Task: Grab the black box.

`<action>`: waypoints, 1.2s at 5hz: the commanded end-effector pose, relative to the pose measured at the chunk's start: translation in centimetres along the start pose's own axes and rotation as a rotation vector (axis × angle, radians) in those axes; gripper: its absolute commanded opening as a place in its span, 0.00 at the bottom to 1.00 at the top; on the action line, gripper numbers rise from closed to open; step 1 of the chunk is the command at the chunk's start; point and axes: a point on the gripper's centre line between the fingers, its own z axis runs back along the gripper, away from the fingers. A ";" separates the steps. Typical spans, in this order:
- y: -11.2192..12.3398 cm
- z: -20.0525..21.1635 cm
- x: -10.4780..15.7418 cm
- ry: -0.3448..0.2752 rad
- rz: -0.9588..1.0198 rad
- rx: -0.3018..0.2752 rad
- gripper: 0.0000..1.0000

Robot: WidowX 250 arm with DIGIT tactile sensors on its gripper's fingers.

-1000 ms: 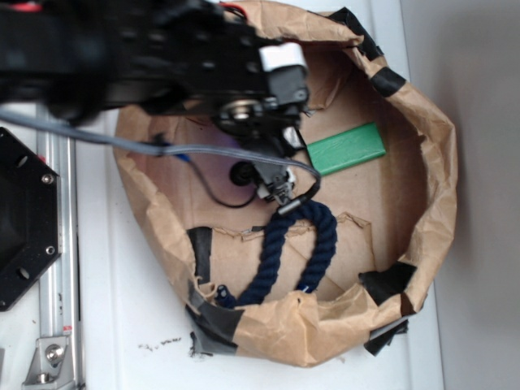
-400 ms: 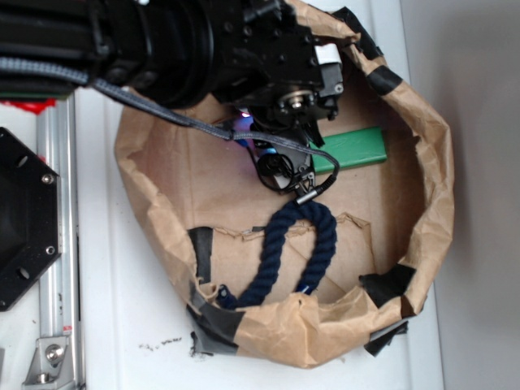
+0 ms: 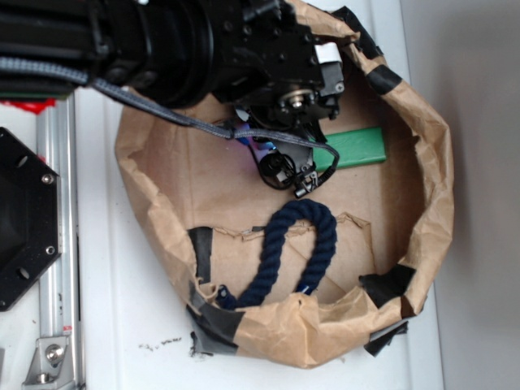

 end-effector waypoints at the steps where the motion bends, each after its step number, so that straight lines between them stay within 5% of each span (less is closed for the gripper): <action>1: 1.2 6.0 -1.4 -0.102 0.058 -0.076 0.00; 3: -0.9 15.3 -4.6 -0.180 0.031 -0.204 0.00; 4: -2.4 17.8 -4.6 -0.148 0.002 -0.191 0.00; 5: -2.4 17.3 -3.4 -0.159 -0.084 -0.088 0.00; 6: -1.9 16.2 -2.9 -0.144 -0.043 -0.054 0.00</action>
